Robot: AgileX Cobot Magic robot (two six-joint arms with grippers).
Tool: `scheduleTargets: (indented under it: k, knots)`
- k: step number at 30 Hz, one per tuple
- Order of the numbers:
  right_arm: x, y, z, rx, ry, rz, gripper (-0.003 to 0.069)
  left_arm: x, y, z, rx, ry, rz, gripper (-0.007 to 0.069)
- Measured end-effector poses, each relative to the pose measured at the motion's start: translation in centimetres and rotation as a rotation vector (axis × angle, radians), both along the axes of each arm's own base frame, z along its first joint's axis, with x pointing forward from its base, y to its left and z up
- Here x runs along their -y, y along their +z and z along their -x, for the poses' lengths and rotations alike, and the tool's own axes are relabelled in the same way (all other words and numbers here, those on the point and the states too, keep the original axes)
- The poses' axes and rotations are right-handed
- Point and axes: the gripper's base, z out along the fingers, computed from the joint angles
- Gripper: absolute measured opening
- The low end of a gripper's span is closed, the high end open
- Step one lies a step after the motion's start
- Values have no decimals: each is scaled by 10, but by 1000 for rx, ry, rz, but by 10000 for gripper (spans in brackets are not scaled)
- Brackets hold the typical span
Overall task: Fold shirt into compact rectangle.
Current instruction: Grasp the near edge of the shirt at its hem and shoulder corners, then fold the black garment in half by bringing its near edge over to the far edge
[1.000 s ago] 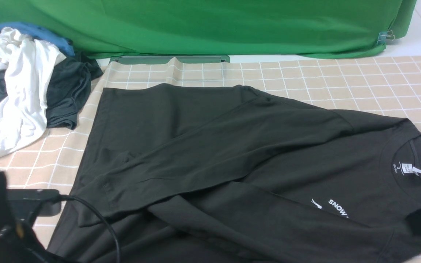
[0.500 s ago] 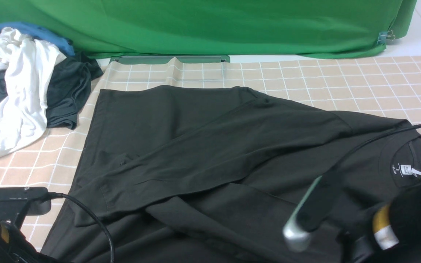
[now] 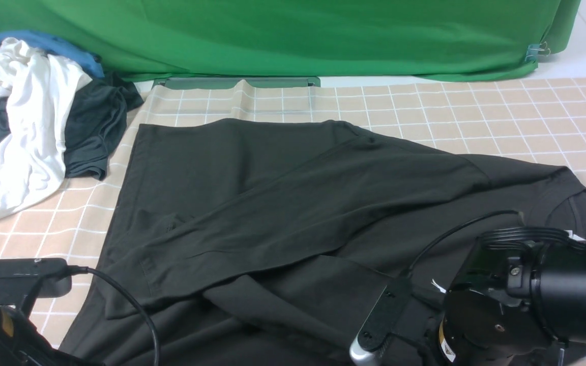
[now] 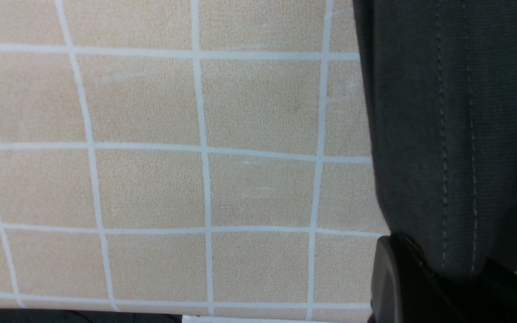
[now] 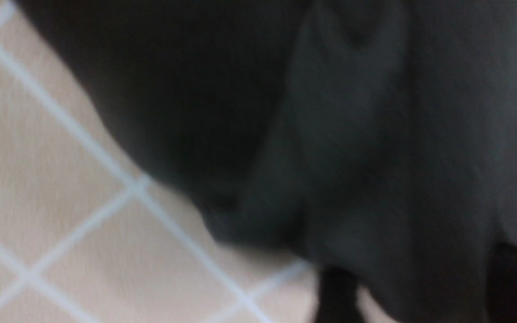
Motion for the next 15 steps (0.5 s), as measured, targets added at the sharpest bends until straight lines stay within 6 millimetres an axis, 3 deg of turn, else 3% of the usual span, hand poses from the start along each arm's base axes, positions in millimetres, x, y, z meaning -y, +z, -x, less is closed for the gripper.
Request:
scheduleTargets:
  k: [3, 4, 10, 15]
  knots:
    - [0, 1, -1, 14, 15, -8, 134, 0, 2, -1, 6, 2, 2, 35]
    - [0, 4, -1, 17, 17, -11, 93, 1, 3, -2, 8, 2, 2, 35]
    - [11, 32, 6, 54, 29, -22, 76, 4, 30, -15, 71, 17, 22, 35]
    - [37, 66, 5, 116, -31, -58, 76, 9, 63, -29, 173, 33, 55, 35]
